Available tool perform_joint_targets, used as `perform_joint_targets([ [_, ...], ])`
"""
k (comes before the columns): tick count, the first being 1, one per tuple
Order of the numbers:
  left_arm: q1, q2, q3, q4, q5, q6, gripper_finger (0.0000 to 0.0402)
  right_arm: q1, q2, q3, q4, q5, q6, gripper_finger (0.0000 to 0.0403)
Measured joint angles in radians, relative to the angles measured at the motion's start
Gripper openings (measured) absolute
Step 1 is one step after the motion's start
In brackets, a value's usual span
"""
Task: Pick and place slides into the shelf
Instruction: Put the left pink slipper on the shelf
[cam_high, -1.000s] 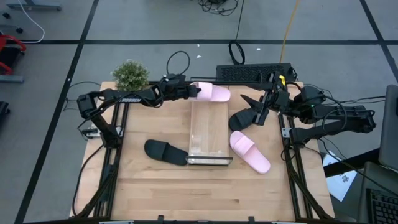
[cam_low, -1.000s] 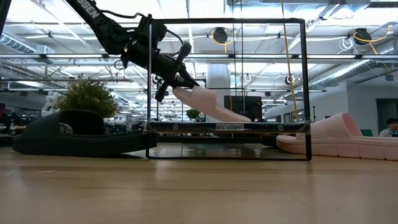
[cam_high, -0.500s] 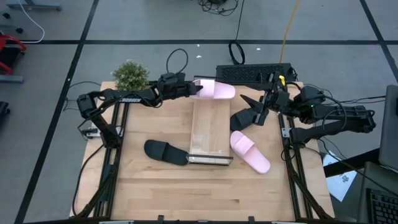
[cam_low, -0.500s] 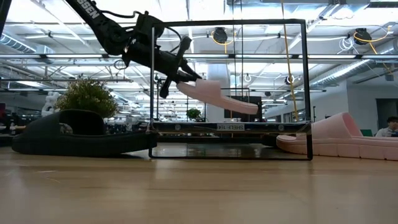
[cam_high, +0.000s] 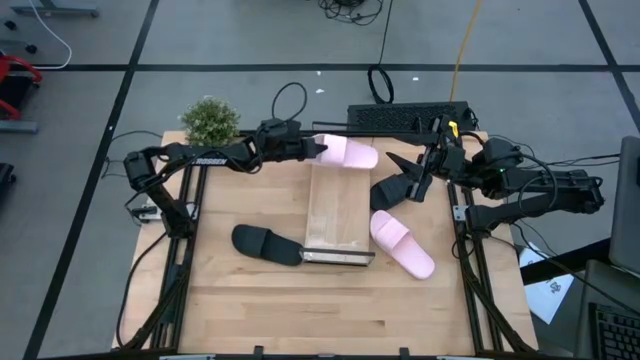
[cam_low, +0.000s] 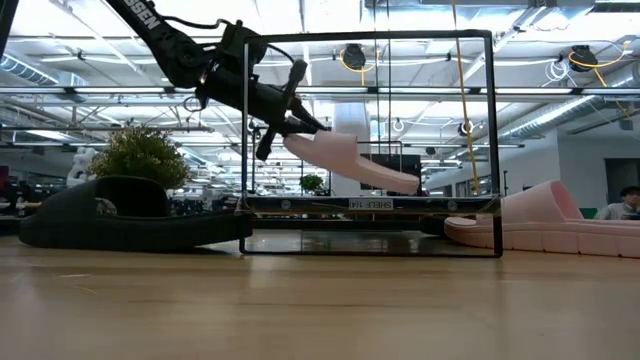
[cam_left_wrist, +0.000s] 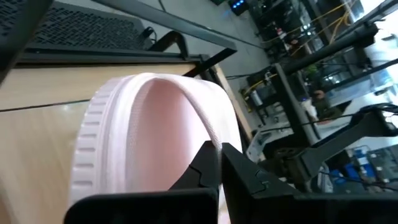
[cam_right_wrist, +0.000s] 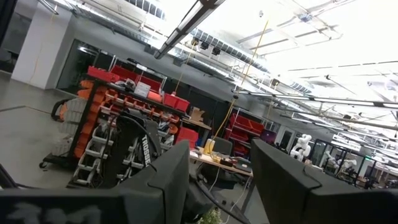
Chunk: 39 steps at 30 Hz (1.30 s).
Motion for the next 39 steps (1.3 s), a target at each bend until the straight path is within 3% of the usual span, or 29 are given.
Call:
perform_joint_targets([
  [12, 0.002, 0.186, 0.0, 0.169, 0.025, -0.078, 0.0, 0.0, 0.0, 0.0, -0.002, 0.0, 0.018, 0.0162],
  [29, 0.048, 0.19, 0.0, 0.111, -0.007, -0.009, 0.0002, 0.0, 0.002, 0.0, -0.029, 0.0, 0.022, 0.0162],
  [39, 0.051, 0.19, 0.0, 0.109, -0.028, 0.027, 0.0052, 0.0, 0.019, 0.0, -0.03, 0.0, 0.023, 0.0162],
])
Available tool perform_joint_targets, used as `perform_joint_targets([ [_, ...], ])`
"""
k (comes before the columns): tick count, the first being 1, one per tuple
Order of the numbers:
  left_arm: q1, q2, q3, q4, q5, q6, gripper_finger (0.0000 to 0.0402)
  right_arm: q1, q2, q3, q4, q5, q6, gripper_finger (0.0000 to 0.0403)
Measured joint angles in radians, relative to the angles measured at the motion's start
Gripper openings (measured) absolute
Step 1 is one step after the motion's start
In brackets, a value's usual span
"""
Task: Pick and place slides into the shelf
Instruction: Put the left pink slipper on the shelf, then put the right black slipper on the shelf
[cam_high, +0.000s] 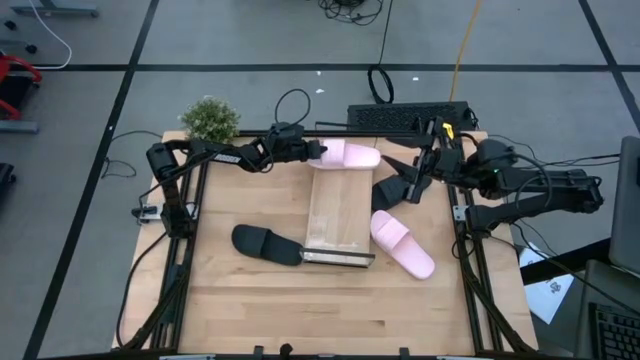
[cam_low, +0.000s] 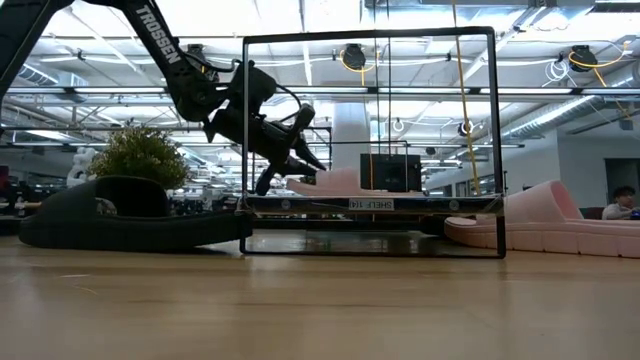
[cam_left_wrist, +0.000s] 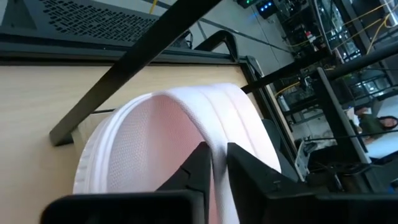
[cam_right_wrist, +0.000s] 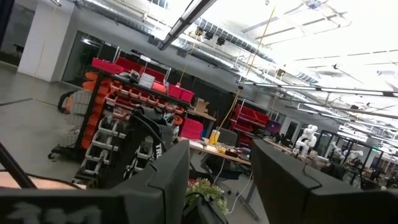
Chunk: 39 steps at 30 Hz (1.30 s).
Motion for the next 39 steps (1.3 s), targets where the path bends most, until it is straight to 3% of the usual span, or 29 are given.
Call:
perform_joint_targets([
  [22, 0.003, -0.002, 0.0, -0.002, -0.032, 0.047, 0.0224, 0.0, 0.007, 0.0, 0.0, 0.0, 0.007, 0.0162],
  [29, 0.004, -0.002, 0.0, -0.001, -0.02, 0.042, 0.0263, 0.0, 0.007, 0.0, 0.0, 0.0, 0.007, 0.0162],
  [39, 0.044, -0.002, 0.0, -0.001, 0.078, -0.019, 0.0291, 0.0, 0.007, 0.0, 0.0, 0.0, 0.007, 0.0162],
])
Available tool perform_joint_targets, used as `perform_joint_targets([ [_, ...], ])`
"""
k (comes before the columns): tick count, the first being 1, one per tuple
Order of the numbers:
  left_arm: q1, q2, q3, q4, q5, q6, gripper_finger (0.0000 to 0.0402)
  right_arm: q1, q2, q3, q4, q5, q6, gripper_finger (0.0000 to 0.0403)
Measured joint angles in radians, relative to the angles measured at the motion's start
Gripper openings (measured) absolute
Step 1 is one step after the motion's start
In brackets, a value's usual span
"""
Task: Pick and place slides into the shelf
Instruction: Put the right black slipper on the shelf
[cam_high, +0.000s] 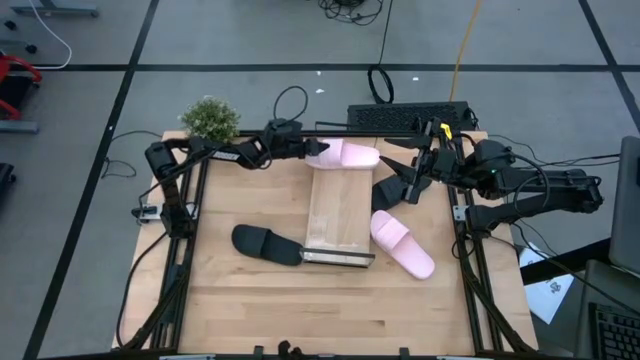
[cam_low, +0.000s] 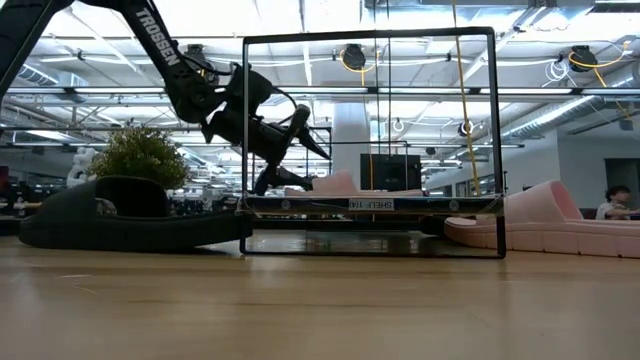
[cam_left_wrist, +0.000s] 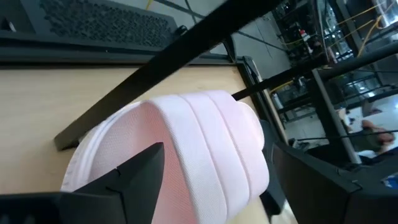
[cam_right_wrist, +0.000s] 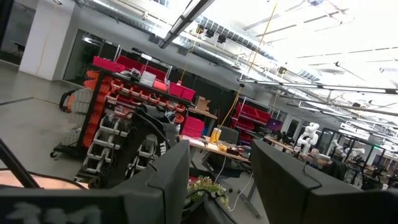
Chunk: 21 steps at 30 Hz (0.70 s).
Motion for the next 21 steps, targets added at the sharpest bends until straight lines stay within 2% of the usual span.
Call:
perform_joint_targets([
  [7, 0.034, 0.0, 0.0, 0.059, 0.056, -0.036, 0.0285, 0.0, 0.0, 0.0, -0.002, 0.006, 0.0, 0.0162],
  [11, 0.052, -0.01, 0.0, 0.135, 0.094, -0.054, 0.0285, 0.0, -0.006, 0.0, -0.063, 0.118, 0.0, 0.0162],
  [16, 0.057, -0.091, 0.0, 0.132, 0.095, -0.023, 0.0277, 0.0, -0.028, 0.0, -0.236, 0.285, 0.001, 0.0162],
  [21, 0.047, -0.235, 0.0, 0.096, 0.078, 0.047, 0.0267, 0.0, -0.053, 0.0, -0.393, 0.34, 0.08, 0.0162],
])
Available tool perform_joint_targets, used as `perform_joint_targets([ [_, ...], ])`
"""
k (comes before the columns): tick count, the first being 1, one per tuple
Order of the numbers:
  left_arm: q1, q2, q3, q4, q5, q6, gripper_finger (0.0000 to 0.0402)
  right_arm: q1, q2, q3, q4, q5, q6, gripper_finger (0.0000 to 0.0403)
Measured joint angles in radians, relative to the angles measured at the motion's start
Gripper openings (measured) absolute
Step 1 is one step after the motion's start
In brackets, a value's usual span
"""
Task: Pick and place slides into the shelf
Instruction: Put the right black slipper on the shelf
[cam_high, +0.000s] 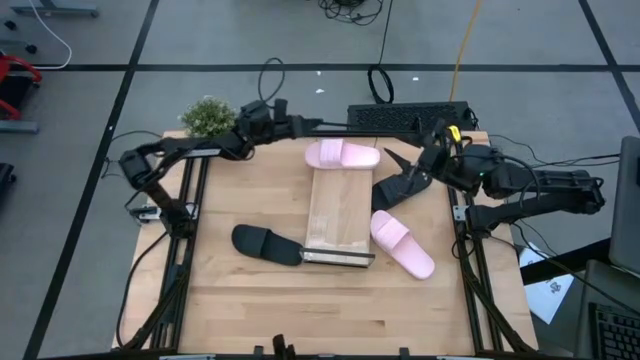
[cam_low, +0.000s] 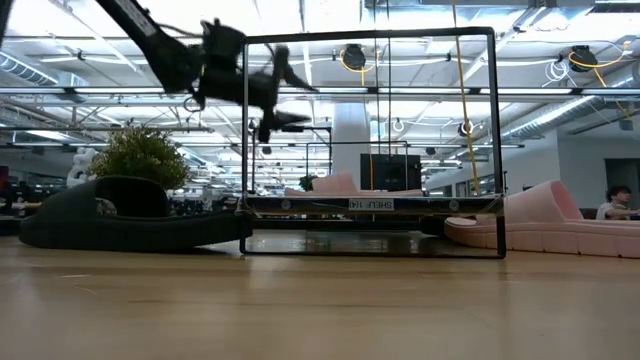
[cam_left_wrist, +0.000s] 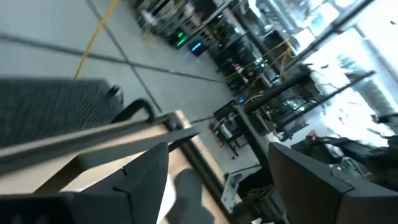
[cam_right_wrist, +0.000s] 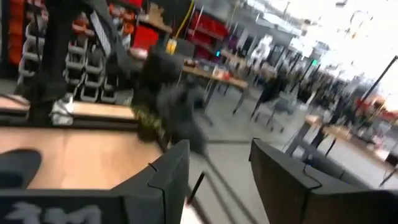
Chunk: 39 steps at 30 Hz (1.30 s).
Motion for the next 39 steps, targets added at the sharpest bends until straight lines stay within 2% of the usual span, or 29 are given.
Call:
perform_joint_targets([
  [4, -0.036, -0.122, 0.0, -0.038, -0.005, 0.064, 0.0257, 0.0, -0.024, 0.0, -0.158, -0.004, 0.108, 0.0162],
  [9, -0.104, -0.254, 0.0, -0.091, -0.049, 0.131, 0.0249, 0.0, -0.061, 0.0, -0.468, -0.017, 0.359, 0.0162],
  [13, -0.155, -0.325, 0.001, -0.152, -0.101, 0.174, 0.0248, 0.0, -0.078, 0.0, -0.714, -0.104, 0.57, 0.0162],
  [17, -0.198, -0.344, 0.001, -0.215, -0.141, 0.183, 0.0248, 0.0, -0.08, -0.014, -0.856, -0.182, 0.713, 0.0162],
  [24, -0.246, -0.333, 0.001, -0.27, -0.164, 0.156, 0.0248, -0.012, -0.082, -0.142, -0.846, -0.201, 0.817, 0.0162],
  [28, -0.269, -0.333, -0.001, -0.269, -0.166, 0.143, 0.0248, -0.046, -0.082, -0.217, -0.801, -0.297, 0.847, 0.0162],
  [31, -0.288, -0.334, 0.0, -0.284, -0.163, 0.142, 0.0248, -0.061, -0.082, -0.267, -0.74, -0.342, 0.844, 0.0162],
  [39, -0.312, -0.335, 0.0, -0.338, -0.168, 0.138, 0.0248, -0.172, -0.082, -0.369, -0.565, -0.343, 0.777, 0.0162],
])
